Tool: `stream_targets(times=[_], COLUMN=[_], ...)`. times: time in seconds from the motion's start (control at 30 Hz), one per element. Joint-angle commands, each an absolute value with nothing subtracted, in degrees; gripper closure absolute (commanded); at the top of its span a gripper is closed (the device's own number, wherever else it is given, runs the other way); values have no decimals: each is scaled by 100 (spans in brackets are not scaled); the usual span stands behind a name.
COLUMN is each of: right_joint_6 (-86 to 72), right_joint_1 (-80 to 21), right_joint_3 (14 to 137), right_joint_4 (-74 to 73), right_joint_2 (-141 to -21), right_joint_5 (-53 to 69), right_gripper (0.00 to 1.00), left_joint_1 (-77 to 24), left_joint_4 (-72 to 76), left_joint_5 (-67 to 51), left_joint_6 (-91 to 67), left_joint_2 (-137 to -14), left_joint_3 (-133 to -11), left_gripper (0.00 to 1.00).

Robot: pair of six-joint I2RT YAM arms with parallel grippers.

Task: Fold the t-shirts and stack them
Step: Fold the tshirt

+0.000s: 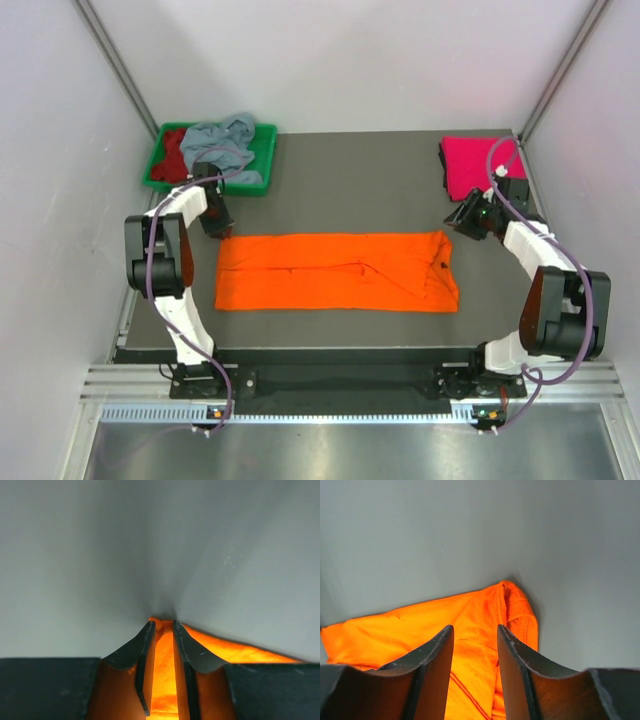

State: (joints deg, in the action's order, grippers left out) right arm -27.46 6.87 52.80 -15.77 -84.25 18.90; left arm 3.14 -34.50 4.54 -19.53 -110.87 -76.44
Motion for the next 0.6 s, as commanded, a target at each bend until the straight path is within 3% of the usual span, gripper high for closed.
stream_targets(times=[0.0, 0.07, 0.13, 0.57], right_joint_6=[-2637, -2619, -2619, -2418], right_joint_1=[650, 650, 650, 369], right_joint_3=[5203, 5142, 5098, 5010], right_joint_4=[-1424, -1424, -1424, -1170], right_joint_2=[-8315, -8271, -8227, -8516], right_joint_5=[1951, 1925, 1907, 1740], right_gripper=[59, 59, 59, 54], left_joint_1=[369, 369, 395, 887], left_joint_4=[-3331, -3349, -3401, -3621], left_joint_5=[448, 553, 676, 1177], left_joint_6=[-1942, -1951, -2004, -2329], left_joint_2=[-11408, -11487, -11522, -11523], left_joint_3=[-7787, -7840, -7875, -7963], left_gripper=[78, 92, 100, 100])
